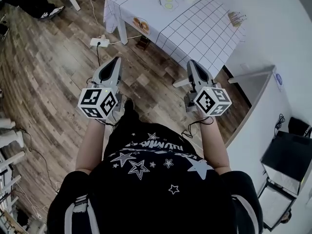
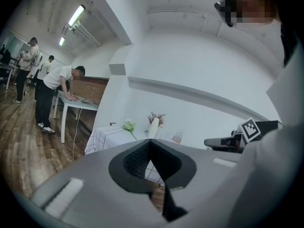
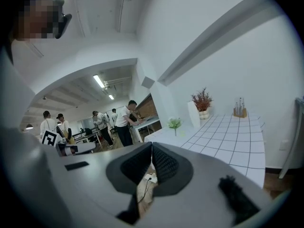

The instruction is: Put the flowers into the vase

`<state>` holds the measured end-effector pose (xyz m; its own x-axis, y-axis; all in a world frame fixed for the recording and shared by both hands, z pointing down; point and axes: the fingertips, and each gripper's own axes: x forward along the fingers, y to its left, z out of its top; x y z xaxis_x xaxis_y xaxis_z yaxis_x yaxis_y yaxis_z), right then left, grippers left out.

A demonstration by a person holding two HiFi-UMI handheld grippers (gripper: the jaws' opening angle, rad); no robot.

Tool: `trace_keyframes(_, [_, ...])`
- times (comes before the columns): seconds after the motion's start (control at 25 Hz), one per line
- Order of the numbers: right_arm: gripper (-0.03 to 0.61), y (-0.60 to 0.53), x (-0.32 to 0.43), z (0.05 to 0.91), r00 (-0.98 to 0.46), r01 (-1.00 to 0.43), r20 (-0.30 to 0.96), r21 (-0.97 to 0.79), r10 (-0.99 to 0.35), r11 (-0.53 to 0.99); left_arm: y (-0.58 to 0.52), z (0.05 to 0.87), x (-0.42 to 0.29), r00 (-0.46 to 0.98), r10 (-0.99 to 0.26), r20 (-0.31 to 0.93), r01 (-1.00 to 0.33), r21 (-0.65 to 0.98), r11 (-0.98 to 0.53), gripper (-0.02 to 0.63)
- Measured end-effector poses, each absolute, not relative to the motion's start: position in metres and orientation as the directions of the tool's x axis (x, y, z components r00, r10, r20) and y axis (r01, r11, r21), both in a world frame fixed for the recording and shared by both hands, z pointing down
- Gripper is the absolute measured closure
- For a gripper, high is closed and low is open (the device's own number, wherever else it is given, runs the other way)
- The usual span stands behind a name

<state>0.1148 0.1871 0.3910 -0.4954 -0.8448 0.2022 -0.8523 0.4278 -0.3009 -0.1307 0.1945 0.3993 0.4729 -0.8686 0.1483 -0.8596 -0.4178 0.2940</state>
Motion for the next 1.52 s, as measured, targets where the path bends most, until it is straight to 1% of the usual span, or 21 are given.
trace_keyframes(0.2, [0.566,0.148,0.08,0.388,-0.491,-0.857,0.216,-0.29,-0.844,0.425,0.156,0.405,-0.16,0.49,-0.856,0.165,-0.85,0.31,-0.427,0.604])
trace_keyframes(0.84, [0.566,0.089,0.024,0.382,-0.437,-0.886,0.212,-0.268,-0.874,0.378,0.09,0.397,-0.22,0.537,-0.832,0.138,-0.825,0.291,-0.484,0.604])
trace_keyframes(1.0, [0.566,0.084,0.01,0.389,-0.439,-0.887,0.234,-0.269,-0.868,0.376,0.079,0.402,-0.235,0.533,-0.832,0.153,-0.827,0.3,-0.475,0.604])
trace_keyframes(1.32, [0.566,0.062,0.008,0.408,-0.44,-0.888,0.277,-0.276,-0.854,0.368,0.068,0.415,-0.234,0.534,-0.826,0.18,-0.828,0.306,-0.47,0.604])
trace_keyframes(1.52, [0.566,0.023,-0.003,0.407,-0.48,-0.864,0.266,-0.308,-0.836,0.398,0.046,0.407,-0.239,0.511,-0.842,0.172,-0.845,0.282,-0.455,0.604])
